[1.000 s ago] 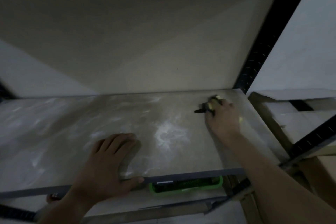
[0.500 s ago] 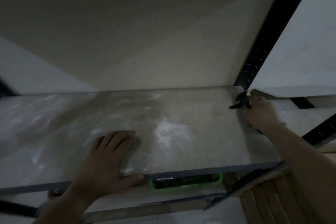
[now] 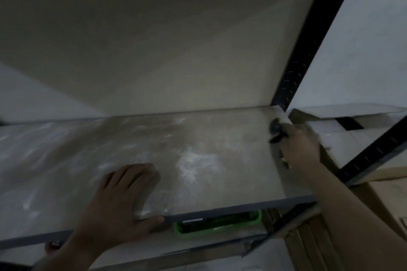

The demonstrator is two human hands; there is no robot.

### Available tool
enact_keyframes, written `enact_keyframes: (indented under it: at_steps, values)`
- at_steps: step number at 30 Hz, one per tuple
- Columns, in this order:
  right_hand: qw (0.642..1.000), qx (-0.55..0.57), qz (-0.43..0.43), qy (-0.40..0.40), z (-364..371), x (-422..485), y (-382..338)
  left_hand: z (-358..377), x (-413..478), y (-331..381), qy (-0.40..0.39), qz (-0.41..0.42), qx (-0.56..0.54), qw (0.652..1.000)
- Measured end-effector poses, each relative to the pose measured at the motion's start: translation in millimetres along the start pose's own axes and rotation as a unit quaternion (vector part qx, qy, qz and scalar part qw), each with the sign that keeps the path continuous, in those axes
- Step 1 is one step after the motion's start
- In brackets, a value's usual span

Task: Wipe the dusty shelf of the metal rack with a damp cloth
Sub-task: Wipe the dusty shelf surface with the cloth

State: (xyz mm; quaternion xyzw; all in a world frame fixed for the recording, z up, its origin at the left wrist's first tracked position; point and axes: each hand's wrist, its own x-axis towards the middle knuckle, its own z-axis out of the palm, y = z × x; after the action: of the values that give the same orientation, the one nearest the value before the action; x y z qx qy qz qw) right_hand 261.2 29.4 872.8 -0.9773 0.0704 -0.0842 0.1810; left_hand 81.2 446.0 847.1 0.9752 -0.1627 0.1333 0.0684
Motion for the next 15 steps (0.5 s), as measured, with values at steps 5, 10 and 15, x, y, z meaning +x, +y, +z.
enact_keyframes:
  at_steps: [5, 10, 15]
  values:
    - [0.991, -0.052, 0.110, 0.053, -6, 9, 9, 0, -1, -1, -0.001, -0.009, -0.012, 1.000]
    - [0.992, -0.072, -0.094, 0.042, 31, -24, -65, -2, -1, -2, -0.016, -0.016, -0.023, 0.999]
    - [0.949, 0.091, -0.288, -0.092, 44, -44, -129, -2, -2, -3, -0.014, -0.016, -0.026, 0.999]
